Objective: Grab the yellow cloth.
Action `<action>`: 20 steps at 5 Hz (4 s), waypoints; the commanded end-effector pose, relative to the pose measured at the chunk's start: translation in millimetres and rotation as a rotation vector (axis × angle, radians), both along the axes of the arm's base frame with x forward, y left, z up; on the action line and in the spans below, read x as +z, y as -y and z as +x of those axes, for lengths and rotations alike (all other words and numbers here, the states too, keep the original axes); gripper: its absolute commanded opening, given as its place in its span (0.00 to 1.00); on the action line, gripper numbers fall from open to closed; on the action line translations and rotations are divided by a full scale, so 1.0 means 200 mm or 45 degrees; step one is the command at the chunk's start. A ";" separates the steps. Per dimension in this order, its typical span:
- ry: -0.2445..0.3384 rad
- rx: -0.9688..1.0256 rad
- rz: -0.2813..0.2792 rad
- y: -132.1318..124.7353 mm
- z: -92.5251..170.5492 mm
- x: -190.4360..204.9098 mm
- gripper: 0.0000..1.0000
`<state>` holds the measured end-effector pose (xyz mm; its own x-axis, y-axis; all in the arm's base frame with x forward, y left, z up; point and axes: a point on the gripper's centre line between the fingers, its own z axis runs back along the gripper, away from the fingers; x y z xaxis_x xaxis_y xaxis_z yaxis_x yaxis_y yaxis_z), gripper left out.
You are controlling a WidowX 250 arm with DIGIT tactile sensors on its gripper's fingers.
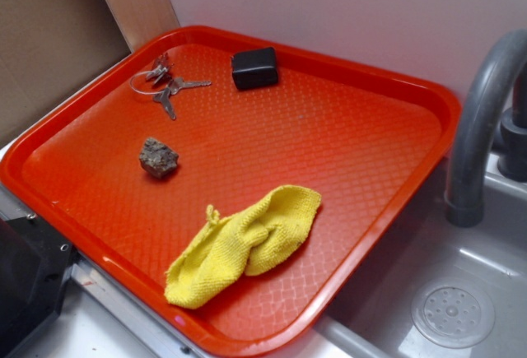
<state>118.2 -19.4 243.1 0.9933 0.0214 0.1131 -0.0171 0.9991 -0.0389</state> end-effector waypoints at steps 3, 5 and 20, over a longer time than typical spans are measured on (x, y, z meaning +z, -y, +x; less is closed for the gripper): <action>0.131 -0.577 0.005 0.49 -0.07 -0.30 1.00; 0.241 -0.705 -0.061 0.69 0.03 -0.60 1.00; 0.274 -0.921 -0.032 0.54 0.09 -0.54 0.00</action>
